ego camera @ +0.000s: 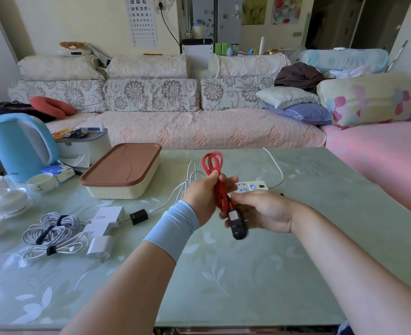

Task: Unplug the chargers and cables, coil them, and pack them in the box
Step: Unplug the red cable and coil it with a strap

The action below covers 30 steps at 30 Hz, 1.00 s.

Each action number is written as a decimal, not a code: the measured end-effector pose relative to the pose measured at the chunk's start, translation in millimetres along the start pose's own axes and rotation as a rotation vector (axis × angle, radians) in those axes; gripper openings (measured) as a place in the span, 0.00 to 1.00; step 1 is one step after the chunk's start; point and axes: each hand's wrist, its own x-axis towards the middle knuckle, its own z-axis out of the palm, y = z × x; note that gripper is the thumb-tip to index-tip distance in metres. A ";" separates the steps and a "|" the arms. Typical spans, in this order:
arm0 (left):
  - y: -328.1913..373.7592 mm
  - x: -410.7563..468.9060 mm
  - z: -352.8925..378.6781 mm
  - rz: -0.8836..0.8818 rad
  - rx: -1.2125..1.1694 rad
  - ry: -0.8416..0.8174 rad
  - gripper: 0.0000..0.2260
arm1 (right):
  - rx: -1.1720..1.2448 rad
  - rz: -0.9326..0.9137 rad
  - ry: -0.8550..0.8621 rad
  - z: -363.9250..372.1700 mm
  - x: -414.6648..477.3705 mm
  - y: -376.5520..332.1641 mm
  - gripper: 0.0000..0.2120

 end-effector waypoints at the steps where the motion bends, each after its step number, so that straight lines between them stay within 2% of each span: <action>1: 2.5 1.5 -3.0 0.006 -0.082 0.013 0.17 | -0.057 0.013 0.098 -8.7 1.6 1.2 0.12; 2: 5.3 1.9 -6.6 0.014 -0.153 0.025 0.17 | -0.166 0.019 0.236 -18.8 3.3 4.2 0.10; 4: 10.1 1.8 -14.2 0.023 -0.207 0.044 0.16 | -0.537 0.011 0.520 -39.5 4.8 10.8 0.08; 6: 12.5 1.5 -20.4 -0.007 -0.171 0.027 0.15 | -0.848 0.005 0.647 -53.4 4.0 17.4 0.08; 10: 10.6 -2.4 -19.8 -0.100 0.040 -0.010 0.15 | -1.011 0.071 0.608 -55.8 4.2 25.4 0.04; 14: 7.4 -5.3 -21.4 -0.178 0.147 -0.022 0.15 | -1.260 0.200 0.483 -41.2 13.1 29.1 0.22; 16: 6.7 -4.7 -24.9 -0.201 0.164 -0.005 0.15 | -1.335 0.243 0.466 -39.7 19.0 33.6 0.22; 17: 6.8 -4.0 -27.0 -0.200 0.162 0.008 0.15 | -1.341 0.242 0.468 -40.7 22.0 36.2 0.18; 19: 7.9 -3.4 -30.5 -0.169 0.179 0.046 0.13 | -1.248 0.174 0.480 -40.5 25.8 35.9 0.09; 22: 8.5 -2.6 -34.3 -0.077 0.282 0.116 0.08 | -0.797 -0.028 0.443 -27.3 27.8 25.6 0.05; 26: 5.8 -2.7 -34.7 -0.030 0.465 0.124 0.03 | -0.215 -0.254 0.322 -5.6 21.7 11.7 0.08; 28: 4.1 -3.8 -32.1 -0.037 0.485 0.082 0.01 | -0.062 -0.277 0.275 0.8 16.3 8.4 0.09; 30: 2.3 -5.4 -28.6 -0.055 0.471 0.017 0.05 | 0.024 -0.287 0.220 4.7 12.3 6.7 0.11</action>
